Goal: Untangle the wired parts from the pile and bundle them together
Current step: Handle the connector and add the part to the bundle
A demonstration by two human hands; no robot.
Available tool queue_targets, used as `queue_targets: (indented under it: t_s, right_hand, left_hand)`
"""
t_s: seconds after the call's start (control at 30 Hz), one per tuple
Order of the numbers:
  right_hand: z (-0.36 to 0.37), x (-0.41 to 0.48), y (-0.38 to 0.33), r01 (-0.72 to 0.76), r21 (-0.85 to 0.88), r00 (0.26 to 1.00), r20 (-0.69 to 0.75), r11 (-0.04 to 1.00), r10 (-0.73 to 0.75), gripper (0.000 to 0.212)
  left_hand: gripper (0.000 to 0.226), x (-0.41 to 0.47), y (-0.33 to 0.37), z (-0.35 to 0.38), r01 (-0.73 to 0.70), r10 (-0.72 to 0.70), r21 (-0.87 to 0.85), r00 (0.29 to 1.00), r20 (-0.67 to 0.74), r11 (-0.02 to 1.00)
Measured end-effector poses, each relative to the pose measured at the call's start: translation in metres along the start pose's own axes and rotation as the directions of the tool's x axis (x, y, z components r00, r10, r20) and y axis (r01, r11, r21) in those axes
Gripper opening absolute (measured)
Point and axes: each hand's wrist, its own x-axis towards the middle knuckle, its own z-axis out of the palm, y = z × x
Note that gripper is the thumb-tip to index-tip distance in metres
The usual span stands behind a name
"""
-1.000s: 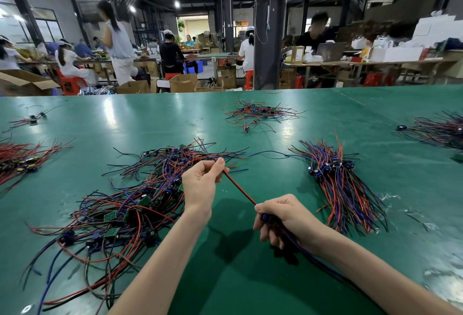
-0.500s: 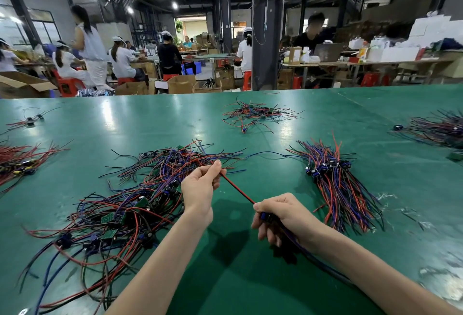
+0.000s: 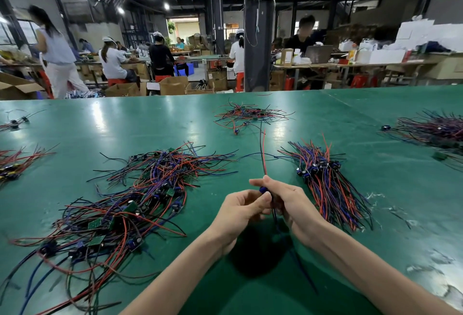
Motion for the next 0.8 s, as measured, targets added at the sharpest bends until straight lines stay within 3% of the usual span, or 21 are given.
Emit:
queue_targets:
  t_s: [0.2,0.33,0.4,0.63,0.8]
  right_hand:
    - [0.003,0.001,0.006,-0.003,0.038,0.999,0.046,0.999,0.001,0.032]
    - [0.004,-0.001,0.011,0.054,-0.133,0.997,0.069,0.99,-0.045,0.015]
    - [0.004,-0.001,0.013,0.078,-0.182,0.994,0.089,0.98,-0.062,0.004]
    - [0.003,0.0,0.015,0.05,-0.196,0.998,0.058,0.979,-0.04,0.014]
    - [0.006,0.001,0.017,0.096,-0.348,0.993,0.092,0.933,-0.068,0.019]
  left_hand:
    - [0.006,0.003,0.006,-0.008,-0.013,0.018,0.048,0.995,-0.103,0.999]
    - [0.007,0.006,0.012,-0.018,0.002,0.019,0.083,0.966,-0.257,0.997]
    - [0.009,0.006,0.013,-0.021,0.014,0.013,0.104,0.966,-0.26,0.994]
    - [0.01,0.009,0.008,-0.022,-0.033,0.074,0.173,0.968,-0.238,0.984]
    - [0.015,0.011,0.003,-0.025,-0.113,0.191,0.296,0.949,-0.251,0.948]
